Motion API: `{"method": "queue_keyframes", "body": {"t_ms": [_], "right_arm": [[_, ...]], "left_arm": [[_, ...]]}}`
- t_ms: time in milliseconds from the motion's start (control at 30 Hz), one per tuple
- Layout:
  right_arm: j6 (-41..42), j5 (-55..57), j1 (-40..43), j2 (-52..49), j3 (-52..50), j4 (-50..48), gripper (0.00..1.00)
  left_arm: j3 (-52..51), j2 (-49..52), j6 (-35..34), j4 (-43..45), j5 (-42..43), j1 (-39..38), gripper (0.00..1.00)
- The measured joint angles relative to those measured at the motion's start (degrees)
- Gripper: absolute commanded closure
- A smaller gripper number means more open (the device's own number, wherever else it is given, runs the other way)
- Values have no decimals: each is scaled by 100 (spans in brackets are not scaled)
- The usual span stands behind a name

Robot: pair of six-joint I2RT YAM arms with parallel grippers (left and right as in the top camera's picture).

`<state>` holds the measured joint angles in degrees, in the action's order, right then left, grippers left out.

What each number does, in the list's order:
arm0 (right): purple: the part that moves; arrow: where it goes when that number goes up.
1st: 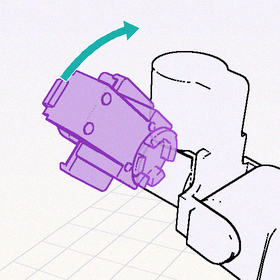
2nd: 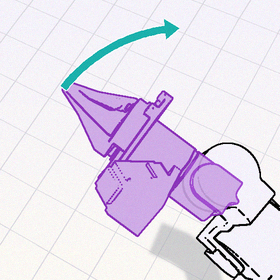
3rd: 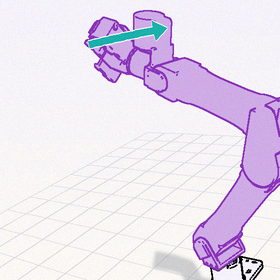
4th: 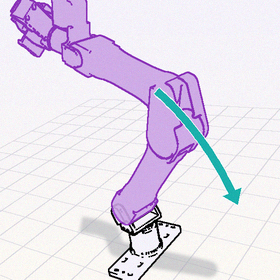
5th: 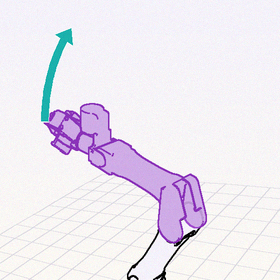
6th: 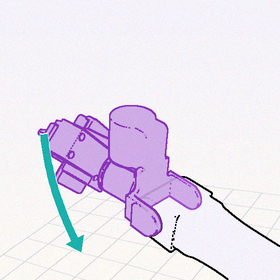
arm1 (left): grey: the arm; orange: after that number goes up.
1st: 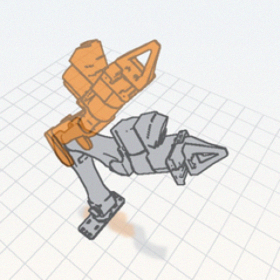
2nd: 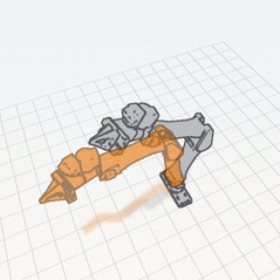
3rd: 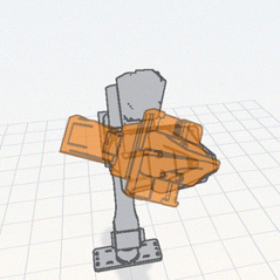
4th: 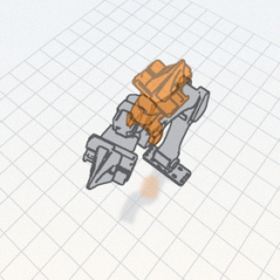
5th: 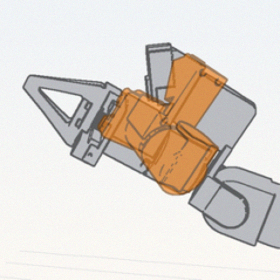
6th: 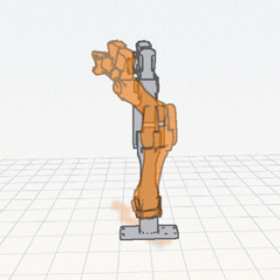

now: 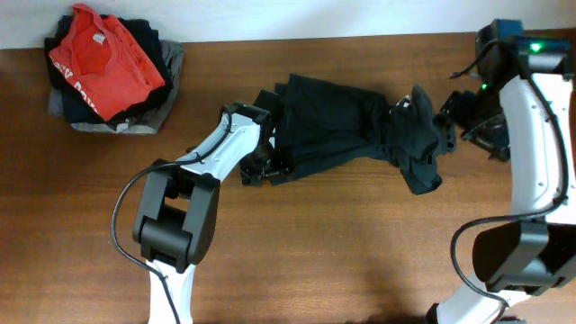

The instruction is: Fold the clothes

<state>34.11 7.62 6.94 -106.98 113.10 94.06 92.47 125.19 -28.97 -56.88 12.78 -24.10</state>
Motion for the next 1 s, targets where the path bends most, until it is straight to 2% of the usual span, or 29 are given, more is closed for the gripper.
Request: {"method": "queue_keyframes", "body": {"t_ms": [67, 300, 567, 767, 1000], "right_arm": [[13, -24, 0, 0, -354, -249, 4], [20, -170, 0, 0, -1193, -798, 4], [37, -472, 0, 0, -2070, -1384, 4], [35, -820, 48, 0, -2673, -1891, 4], [15, -1099, 428, 0, -3228, -2409, 6]], "left_arm": [[0, -2, -7, 105, -28, 0, 26], [35, -2, -24, 149, -203, -7, 26], [212, 79, 59, -61, -866, -293, 27], [232, 83, 90, -72, -1051, -466, 37], [240, 83, 90, -68, -1134, -455, 37]]}}
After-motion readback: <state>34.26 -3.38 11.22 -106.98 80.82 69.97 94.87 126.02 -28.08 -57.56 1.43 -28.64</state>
